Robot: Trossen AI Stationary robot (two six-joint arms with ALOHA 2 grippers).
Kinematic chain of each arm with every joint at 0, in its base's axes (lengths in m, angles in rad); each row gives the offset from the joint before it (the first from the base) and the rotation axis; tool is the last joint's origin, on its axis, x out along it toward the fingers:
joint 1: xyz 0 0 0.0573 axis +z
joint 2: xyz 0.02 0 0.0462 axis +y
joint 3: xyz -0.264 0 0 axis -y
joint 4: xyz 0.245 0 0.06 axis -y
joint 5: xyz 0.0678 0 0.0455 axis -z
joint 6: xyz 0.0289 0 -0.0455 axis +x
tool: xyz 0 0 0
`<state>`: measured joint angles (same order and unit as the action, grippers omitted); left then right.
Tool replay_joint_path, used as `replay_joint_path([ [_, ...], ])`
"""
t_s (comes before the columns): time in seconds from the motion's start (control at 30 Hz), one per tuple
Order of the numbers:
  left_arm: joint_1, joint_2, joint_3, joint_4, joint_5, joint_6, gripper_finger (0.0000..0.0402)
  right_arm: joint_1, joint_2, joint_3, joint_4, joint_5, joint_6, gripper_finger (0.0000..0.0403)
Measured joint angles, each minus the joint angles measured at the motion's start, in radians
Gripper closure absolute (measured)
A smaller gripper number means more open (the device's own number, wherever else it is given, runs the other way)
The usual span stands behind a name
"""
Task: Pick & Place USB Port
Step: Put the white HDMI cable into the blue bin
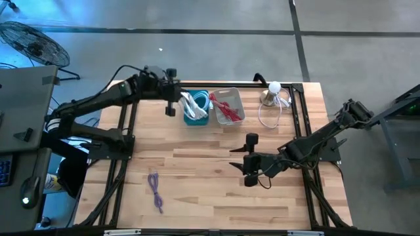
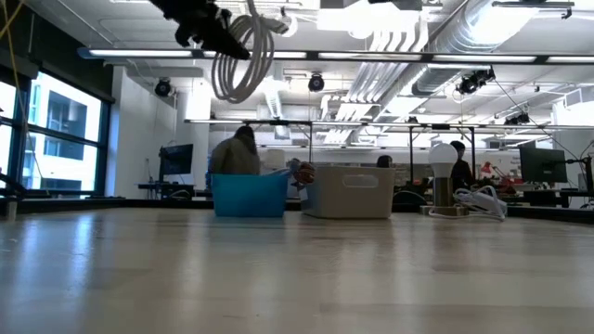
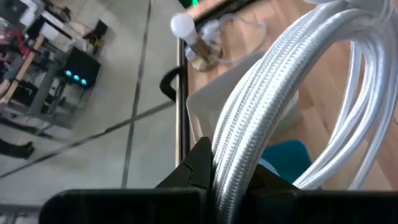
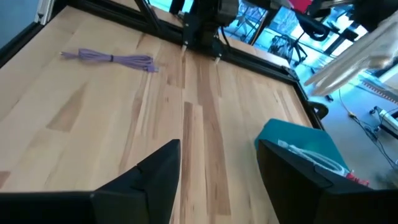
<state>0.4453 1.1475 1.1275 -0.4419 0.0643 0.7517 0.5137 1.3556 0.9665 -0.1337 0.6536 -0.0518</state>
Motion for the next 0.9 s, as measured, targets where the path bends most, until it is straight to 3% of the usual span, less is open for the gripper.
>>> replay_joint_path([
  [0.47, 0.214, 0.0, -0.3, 0.414, 0.294, -0.082, 0.0392, 0.0, 0.0, 0.0, -0.012, -0.009, 0.003, 0.0199],
  [0.9, 0.229, 0.044, -0.38, 0.514, 0.301, -0.089, 0.0392, -0.003, 0.0, 0.0, -0.012, -0.01, 0.01, 0.0198],
])
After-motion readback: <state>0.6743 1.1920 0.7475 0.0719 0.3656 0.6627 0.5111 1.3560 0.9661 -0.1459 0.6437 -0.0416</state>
